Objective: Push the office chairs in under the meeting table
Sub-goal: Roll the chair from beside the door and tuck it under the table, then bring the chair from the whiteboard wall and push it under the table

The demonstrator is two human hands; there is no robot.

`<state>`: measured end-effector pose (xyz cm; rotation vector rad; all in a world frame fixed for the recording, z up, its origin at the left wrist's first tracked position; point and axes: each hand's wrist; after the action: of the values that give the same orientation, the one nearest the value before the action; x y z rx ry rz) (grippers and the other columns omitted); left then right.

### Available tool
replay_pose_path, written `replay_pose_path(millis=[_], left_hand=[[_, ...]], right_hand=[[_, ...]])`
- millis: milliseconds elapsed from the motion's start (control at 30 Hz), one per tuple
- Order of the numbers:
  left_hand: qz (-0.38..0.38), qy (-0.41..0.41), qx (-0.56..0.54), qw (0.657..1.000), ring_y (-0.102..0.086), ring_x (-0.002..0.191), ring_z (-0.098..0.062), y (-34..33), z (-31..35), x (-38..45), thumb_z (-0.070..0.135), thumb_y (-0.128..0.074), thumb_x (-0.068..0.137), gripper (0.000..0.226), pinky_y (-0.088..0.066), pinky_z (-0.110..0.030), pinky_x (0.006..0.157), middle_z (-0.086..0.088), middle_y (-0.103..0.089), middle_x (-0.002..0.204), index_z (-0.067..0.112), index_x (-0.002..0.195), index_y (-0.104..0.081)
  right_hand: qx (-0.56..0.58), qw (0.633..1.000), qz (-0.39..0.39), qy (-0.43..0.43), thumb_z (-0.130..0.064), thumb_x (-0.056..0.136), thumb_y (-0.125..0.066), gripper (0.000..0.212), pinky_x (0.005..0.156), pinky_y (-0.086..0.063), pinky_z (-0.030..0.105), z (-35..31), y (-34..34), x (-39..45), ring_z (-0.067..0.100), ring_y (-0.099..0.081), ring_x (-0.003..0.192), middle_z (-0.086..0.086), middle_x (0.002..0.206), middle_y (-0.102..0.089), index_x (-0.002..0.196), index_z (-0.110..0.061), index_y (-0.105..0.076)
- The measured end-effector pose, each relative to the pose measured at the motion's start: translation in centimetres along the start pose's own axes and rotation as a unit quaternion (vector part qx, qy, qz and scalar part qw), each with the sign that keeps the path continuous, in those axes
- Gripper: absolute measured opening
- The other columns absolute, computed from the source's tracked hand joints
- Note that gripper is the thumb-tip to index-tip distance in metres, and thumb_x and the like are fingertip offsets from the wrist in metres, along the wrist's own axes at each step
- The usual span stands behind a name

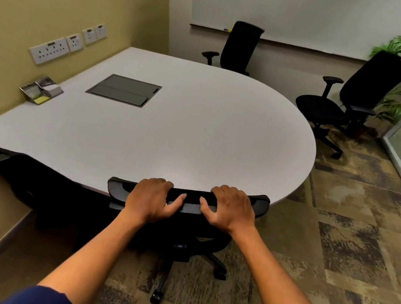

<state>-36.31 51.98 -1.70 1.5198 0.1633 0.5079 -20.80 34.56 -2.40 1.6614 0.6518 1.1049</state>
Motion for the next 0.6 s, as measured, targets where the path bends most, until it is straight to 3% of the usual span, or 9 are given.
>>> replay_pose_path(millis=[200, 333, 467, 600], left_hand=[[-0.005, 0.007, 0.002, 1.000, -0.063, 0.069, -0.021, 0.4, 0.4, -1.0, 0.072, -0.025, 0.089, 0.074, -0.054, -0.040, 0.067, 0.000, -0.067, 0.074, 0.014, 0.091, -0.071], [-0.006, 0.010, 0.004, 1.000, -0.063, 0.069, -0.022, 0.5, 0.3, -0.8, 0.072, -0.024, 0.089, 0.074, -0.054, -0.040, 0.067, -0.001, -0.067, 0.074, 0.014, 0.091, -0.071], [-0.012, 0.011, -0.003, 1.000, -0.062, 0.066, -0.022, 0.2, 0.2, -0.9, 0.072, -0.025, 0.088, 0.075, -0.054, -0.040, 0.065, 0.000, -0.065, 0.070, 0.013, 0.088, -0.070], [-0.021, 0.011, -0.002, 1.000, -0.063, 0.067, -0.021, -0.3, -0.2, -1.5, 0.075, -0.023, 0.088, 0.078, -0.055, -0.040, 0.066, 0.001, -0.066, 0.072, 0.014, 0.091, -0.071]], right_hand=[[0.000, 1.000, -0.009, -0.014, -0.067, 0.089, -0.026, 0.066, 0.060, -0.036, 0.031, -0.6, 0.2, -1.1, 0.022, -0.057, 0.068, 0.003, 0.079, -0.065, 0.091, -0.015, -0.067], [0.001, 1.000, -0.002, -0.025, -0.065, 0.088, -0.027, 0.068, 0.064, -0.044, 0.034, -0.6, 0.4, -1.1, 0.025, -0.062, 0.075, 0.005, 0.086, -0.069, 0.100, -0.013, -0.068], [0.014, 0.999, 0.017, -0.047, -0.061, 0.090, -0.032, 0.066, 0.078, -0.052, 0.041, -1.0, -0.1, -1.5, 0.029, -0.064, 0.096, 0.009, 0.105, -0.071, 0.118, -0.011, -0.065], [0.031, 0.993, 0.021, -0.112, -0.062, 0.093, -0.033, 0.067, 0.097, -0.048, 0.046, -2.4, -0.8, -3.0, 0.029, -0.057, 0.116, 0.010, 0.122, -0.064, 0.129, -0.011, -0.058]])
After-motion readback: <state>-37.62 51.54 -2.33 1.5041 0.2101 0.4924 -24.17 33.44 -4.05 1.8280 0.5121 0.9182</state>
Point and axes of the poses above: each hand's wrist, its own x-axis towards the middle knuckle, its own y-axis out of the back of the hand, z = x × y
